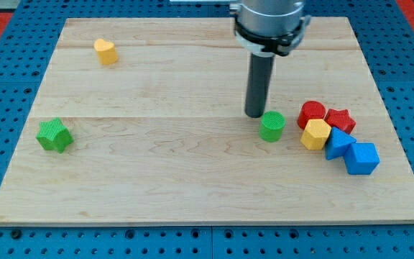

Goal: Nudge the green circle up a bit

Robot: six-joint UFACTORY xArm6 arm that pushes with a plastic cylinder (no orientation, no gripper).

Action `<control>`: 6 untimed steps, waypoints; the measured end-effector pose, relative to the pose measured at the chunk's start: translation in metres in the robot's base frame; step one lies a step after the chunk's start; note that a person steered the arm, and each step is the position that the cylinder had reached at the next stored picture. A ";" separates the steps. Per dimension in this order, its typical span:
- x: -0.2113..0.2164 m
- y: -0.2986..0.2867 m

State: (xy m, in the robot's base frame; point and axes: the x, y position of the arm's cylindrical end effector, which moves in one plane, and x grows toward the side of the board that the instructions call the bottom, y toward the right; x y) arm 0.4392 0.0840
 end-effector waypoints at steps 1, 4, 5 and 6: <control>0.033 0.003; 0.053 -0.021; 0.089 0.004; 0.104 0.035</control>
